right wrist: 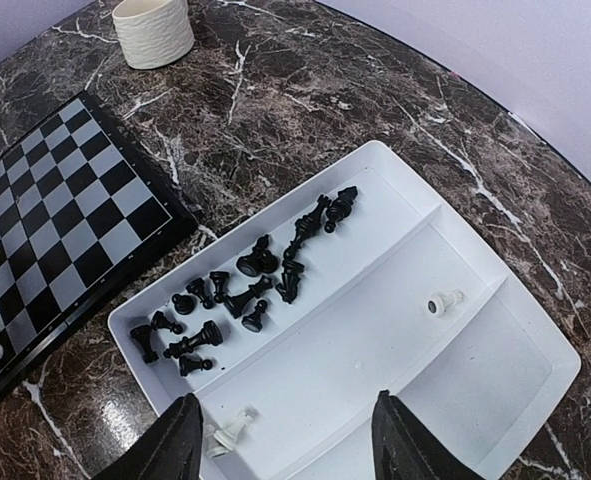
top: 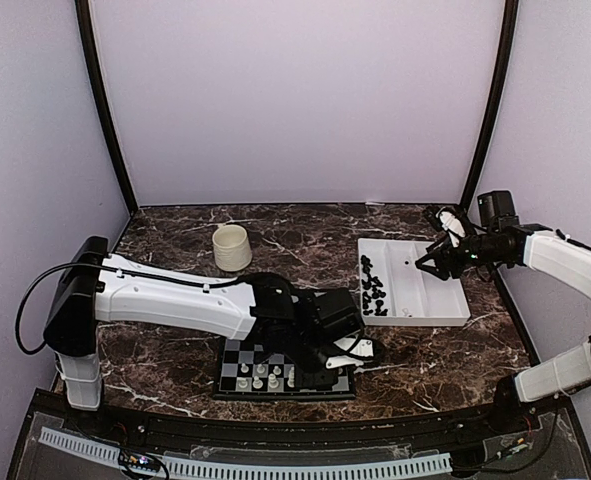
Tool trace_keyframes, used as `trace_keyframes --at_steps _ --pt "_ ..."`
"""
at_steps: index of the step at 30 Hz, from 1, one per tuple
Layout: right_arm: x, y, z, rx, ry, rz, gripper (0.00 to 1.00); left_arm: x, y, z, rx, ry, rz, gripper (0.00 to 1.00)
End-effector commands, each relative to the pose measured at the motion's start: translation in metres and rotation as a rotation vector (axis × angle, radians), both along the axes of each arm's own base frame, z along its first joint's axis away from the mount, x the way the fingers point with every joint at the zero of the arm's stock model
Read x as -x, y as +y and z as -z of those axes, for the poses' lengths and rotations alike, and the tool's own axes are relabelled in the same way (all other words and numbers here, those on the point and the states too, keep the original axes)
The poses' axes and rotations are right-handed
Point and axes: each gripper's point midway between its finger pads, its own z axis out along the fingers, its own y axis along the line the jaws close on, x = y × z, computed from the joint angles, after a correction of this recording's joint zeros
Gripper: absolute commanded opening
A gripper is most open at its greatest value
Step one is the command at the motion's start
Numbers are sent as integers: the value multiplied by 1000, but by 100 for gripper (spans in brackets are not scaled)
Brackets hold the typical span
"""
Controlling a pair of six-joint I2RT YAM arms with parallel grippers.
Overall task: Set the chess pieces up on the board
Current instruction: Place the knight at g1.
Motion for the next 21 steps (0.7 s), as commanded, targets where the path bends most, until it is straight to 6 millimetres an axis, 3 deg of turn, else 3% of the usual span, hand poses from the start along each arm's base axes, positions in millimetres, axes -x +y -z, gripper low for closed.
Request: trace_keyframes --at_steps 1,21 --pt "-1 3 0 -10 -9 -24 59 4 11 8 -35 25 -23 0" --pt "2 5 2 -18 4 -39 62 4 11 19 -13 56 -33 5"
